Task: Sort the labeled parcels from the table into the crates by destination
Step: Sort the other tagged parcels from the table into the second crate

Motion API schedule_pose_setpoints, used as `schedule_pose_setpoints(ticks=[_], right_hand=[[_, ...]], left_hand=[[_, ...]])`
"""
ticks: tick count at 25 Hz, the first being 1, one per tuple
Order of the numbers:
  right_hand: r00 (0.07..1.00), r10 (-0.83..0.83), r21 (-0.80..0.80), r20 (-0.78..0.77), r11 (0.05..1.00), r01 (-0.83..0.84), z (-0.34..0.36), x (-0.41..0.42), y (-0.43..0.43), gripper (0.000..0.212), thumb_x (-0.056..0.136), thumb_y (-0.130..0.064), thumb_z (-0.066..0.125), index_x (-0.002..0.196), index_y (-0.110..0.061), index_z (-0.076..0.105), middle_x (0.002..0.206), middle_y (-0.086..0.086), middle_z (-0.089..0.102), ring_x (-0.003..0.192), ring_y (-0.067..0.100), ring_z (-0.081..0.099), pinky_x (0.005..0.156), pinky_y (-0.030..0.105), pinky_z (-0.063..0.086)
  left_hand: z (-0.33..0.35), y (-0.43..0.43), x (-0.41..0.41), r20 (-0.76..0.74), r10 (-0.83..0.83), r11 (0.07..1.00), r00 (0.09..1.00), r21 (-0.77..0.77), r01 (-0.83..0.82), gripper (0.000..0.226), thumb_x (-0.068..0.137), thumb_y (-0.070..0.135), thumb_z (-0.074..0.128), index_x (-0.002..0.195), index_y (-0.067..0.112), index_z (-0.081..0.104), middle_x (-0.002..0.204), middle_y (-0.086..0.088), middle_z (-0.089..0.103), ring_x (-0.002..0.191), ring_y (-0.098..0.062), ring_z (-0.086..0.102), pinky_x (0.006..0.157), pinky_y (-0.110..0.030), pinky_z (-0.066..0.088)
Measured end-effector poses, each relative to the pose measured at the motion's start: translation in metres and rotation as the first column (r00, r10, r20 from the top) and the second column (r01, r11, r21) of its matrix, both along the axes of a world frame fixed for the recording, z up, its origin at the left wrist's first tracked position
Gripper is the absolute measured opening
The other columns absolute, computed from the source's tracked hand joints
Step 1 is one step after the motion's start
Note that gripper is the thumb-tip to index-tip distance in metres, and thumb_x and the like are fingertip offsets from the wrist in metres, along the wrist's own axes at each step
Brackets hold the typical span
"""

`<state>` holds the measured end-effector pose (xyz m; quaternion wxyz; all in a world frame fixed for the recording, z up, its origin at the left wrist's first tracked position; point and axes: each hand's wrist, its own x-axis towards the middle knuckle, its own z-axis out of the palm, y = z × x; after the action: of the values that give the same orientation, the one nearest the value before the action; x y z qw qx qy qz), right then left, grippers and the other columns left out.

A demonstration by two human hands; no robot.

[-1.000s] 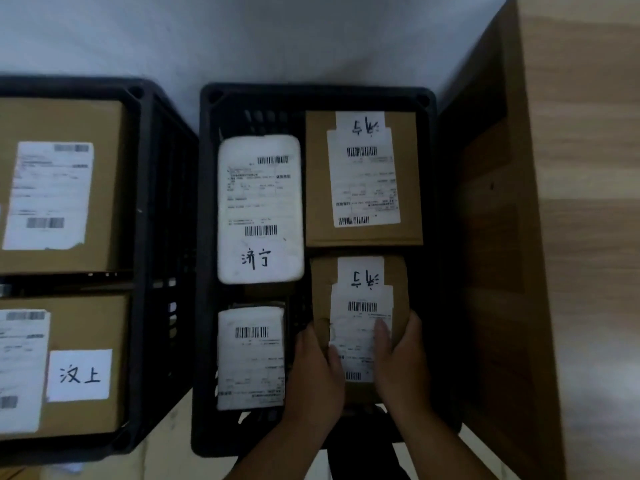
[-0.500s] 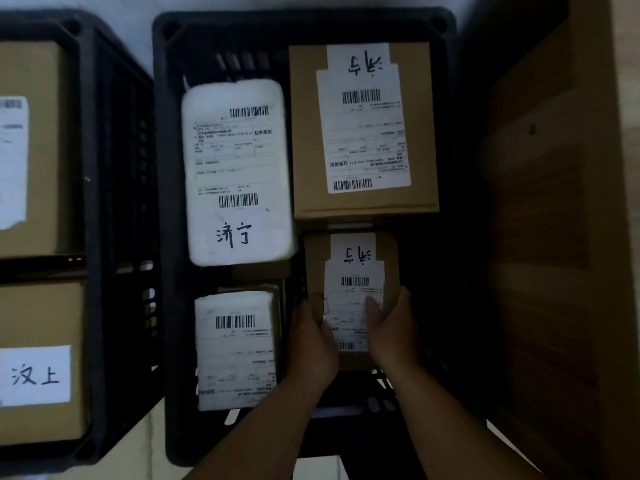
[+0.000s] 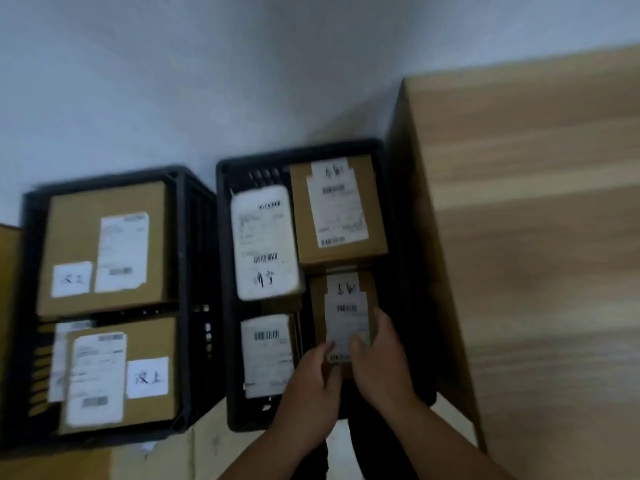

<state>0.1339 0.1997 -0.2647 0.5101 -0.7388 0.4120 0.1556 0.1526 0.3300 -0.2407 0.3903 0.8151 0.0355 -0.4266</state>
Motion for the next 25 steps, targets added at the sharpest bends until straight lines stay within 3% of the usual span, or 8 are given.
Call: schedule_pose_setpoints(ticks=[2,4,8,11,15,18,22,25], right_hand=[[0.994,0.103,-0.003,0.044,0.995,-0.103,0.064,-0.008,-0.015,0.055,0.100,-0.026,0.059,0.150,-0.029,0.038,0.141,-0.014,0.053,0.123,0.006,0.055,0.100,0.019,0.044],[0.977,0.163,0.006,0.136,0.986,-0.165,0.135,-0.016,-0.042,0.054,0.097,-0.028,0.065,0.144,-0.039,0.042,0.131,-0.028,0.053,0.116,-0.005,0.055,0.093,0.012,0.044],[0.955,0.092,-0.175,0.282,0.984,-0.043,0.247,-0.066,-0.083,0.055,0.092,-0.026,0.072,0.140,-0.035,0.048,0.131,-0.014,0.058,0.124,0.006,0.056,0.106,0.034,0.049],[0.904,0.117,-0.401,0.411,0.914,0.064,0.304,-0.116,-0.102,0.065,0.087,-0.029,0.078,0.144,-0.034,0.047,0.136,-0.020,0.054,0.129,-0.001,0.051,0.106,0.025,0.046],[0.835,0.054,-0.514,0.548,0.808,0.286,0.349,-0.180,-0.110,0.064,0.084,-0.025,0.081,0.140,-0.035,0.051,0.138,-0.022,0.054,0.133,0.005,0.051,0.107,0.034,0.047],[0.796,-0.033,-0.531,0.604,0.729,0.432,0.364,-0.226,-0.121,0.063,0.083,-0.021,0.082,0.138,-0.032,0.054,0.136,-0.020,0.056,0.132,0.006,0.052,0.108,0.036,0.046],[0.762,-0.138,-0.510,0.633,0.666,0.545,0.369,-0.282,-0.142,0.064,0.082,-0.022,0.082,0.136,-0.040,0.051,0.125,-0.032,0.053,0.123,-0.001,0.054,0.098,0.018,0.047],[0.747,-0.191,-0.495,0.637,0.641,0.587,0.368,-0.324,-0.171,0.065,0.084,-0.028,0.080,0.137,-0.046,0.048,0.126,-0.036,0.049,0.121,-0.004,0.053,0.092,0.012,0.046]], left_hand=[[0.058,0.006,0.001,0.100,-0.066,0.998,0.993,0.008,0.066,0.042,0.102,0.033,0.052,0.140,0.044,0.040,0.141,0.024,0.044,0.123,0.008,0.044,0.094,-0.002,0.032],[0.124,0.002,0.010,0.265,-0.151,0.985,0.952,-0.036,0.166,0.042,0.099,0.038,0.056,0.129,0.058,0.035,0.138,0.036,0.037,0.128,0.012,0.038,0.092,0.001,0.029],[0.222,-0.014,0.010,0.467,-0.220,0.929,0.857,-0.169,0.331,0.038,0.100,0.044,0.052,0.125,0.064,0.034,0.138,0.044,0.030,0.130,0.020,0.028,0.107,-0.016,0.029],[0.258,-0.038,0.000,0.602,-0.255,0.870,0.757,-0.198,0.451,0.038,0.098,0.052,0.051,0.129,0.066,0.033,0.136,0.050,0.026,0.129,0.023,0.024,0.105,-0.016,0.026],[0.288,-0.078,-0.026,0.669,-0.279,0.784,0.689,-0.256,0.566,0.044,0.093,0.057,0.053,0.128,0.071,0.030,0.132,0.051,0.028,0.126,0.027,0.023,0.100,-0.022,0.038],[0.300,-0.114,-0.055,0.684,-0.300,0.699,0.665,-0.316,0.642,0.045,0.090,0.059,0.055,0.130,0.068,0.035,0.133,0.047,0.035,0.124,0.026,0.029,0.092,-0.015,0.035],[0.306,-0.159,-0.096,0.681,-0.361,0.592,0.637,-0.360,0.721,0.039,0.093,0.047,0.060,0.128,0.057,0.048,0.131,0.040,0.045,0.127,0.017,0.039,0.098,-0.019,0.038],[0.305,-0.199,-0.134,0.716,-0.375,0.567,0.589,-0.325,0.757,0.040,0.094,0.034,0.063,0.127,0.053,0.050,0.130,0.037,0.047,0.127,0.012,0.043,0.099,-0.020,0.038]])
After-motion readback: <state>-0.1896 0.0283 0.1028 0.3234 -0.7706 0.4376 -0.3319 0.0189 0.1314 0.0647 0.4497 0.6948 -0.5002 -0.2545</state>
